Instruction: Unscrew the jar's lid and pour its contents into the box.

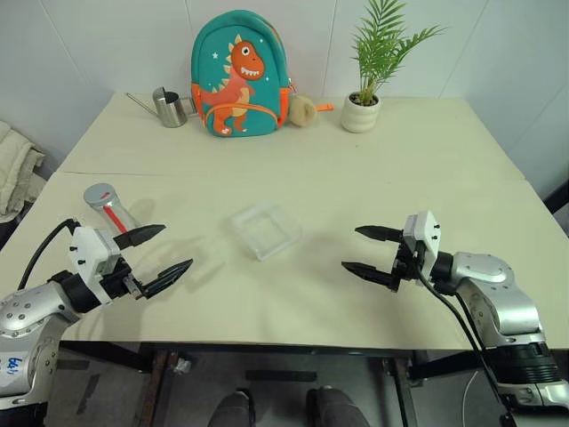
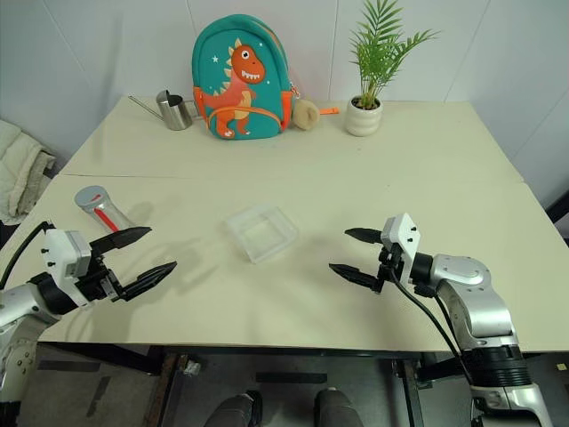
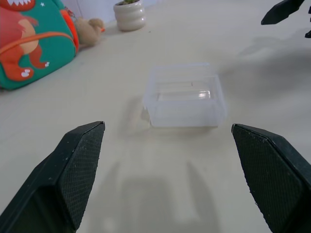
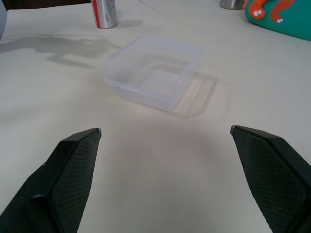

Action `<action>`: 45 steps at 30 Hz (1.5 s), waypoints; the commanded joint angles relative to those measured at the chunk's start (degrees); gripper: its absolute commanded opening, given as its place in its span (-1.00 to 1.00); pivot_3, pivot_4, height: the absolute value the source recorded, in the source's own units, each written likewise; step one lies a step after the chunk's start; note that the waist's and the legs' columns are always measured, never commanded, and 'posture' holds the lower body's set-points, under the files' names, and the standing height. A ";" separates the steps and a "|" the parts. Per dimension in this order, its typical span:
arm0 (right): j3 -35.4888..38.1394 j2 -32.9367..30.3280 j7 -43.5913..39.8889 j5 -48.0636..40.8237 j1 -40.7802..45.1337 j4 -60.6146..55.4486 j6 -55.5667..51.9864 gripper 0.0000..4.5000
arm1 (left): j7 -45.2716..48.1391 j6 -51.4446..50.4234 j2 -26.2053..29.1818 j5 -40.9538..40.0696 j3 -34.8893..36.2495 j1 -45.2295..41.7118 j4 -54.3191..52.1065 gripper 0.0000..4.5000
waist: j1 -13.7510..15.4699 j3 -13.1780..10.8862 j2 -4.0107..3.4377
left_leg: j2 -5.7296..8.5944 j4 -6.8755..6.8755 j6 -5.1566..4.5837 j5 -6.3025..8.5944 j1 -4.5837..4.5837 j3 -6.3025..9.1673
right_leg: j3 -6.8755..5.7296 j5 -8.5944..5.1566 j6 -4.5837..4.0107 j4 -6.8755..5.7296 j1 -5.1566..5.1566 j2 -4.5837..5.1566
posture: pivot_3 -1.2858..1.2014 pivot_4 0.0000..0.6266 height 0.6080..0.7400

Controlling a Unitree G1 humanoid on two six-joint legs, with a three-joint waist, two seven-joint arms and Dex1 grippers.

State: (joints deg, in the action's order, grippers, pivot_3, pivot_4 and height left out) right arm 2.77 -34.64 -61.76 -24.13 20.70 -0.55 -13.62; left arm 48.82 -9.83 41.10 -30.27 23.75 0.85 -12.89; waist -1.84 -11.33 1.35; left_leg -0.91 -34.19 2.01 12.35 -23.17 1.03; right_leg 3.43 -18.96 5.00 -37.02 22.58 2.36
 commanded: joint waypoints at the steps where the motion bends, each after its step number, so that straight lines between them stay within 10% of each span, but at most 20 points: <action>1: 0.83 0.06 0.25 -1.72 1.25 -3.42 -0.19 1.00 | -0.84 0.53 0.14 -0.25 2.19 0.93 -2.51 0.98 | 0.03 0.00 0.00 | 0.00 -0.02 0.00 0.00 0.00 0.00 | 0.00 0.00 0.00 -0.01 0.00 0.00 | 0.03 -0.52 1.00; 9: -1.82 3.08 0.40 -2.54 5.72 -4.89 -2.17 1.00 | -11.14 -0.53 -5.53 1.00 7.10 7.67 -7.69 0.98 | -0.36 0.00 0.00 | -0.02 -0.06 -0.01 0.01 0.02 0.01 | 0.02 0.02 0.03 -0.04 0.00 0.01 | 0.03 -0.52 1.00; 15: -4.65 8.95 1.64 -7.06 14.02 -7.39 -8.49 1.00 | -42.53 -5.37 -26.33 12.12 4.35 6.55 -15.62 0.98 | -0.19 0.05 0.10 | 0.00 -0.38 -0.02 0.02 -0.04 0.11 | 0.02 0.07 0.13 -0.23 -0.02 0.00 | 0.03 -0.52 1.00; 21: -5.28 12.56 4.25 -7.11 18.27 -5.36 -9.59 1.00 | -53.39 -4.62 -33.16 18.70 0.19 -0.10 -10.64 0.98 | 0.38 0.15 0.33 | 0.06 -0.88 -0.05 0.00 -0.09 0.07 | -0.14 0.22 0.10 -0.39 -0.21 -0.02 | 0.03 -0.52 1.00; 45: -4.29 14.39 9.04 -6.78 17.10 -5.64 -8.79 1.00 | -69.29 -0.87 -30.47 30.80 -1.67 -23.94 14.11 0.98 | 0.28 0.17 0.37 | 0.05 -0.81 -0.38 -0.01 -0.23 -0.19 | -0.09 0.74 0.51 0.13 -0.06 -0.07 | 0.03 -0.52 1.00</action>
State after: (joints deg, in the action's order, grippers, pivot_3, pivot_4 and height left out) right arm -2.53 -20.40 -53.13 -30.63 37.79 -4.04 -23.63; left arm -19.86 -11.72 9.66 -0.02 21.54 -21.79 1.06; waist -1.56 -11.16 1.72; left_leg -0.85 -35.01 1.63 12.34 -23.40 0.85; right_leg 3.32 -18.22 5.51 -36.89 22.53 2.29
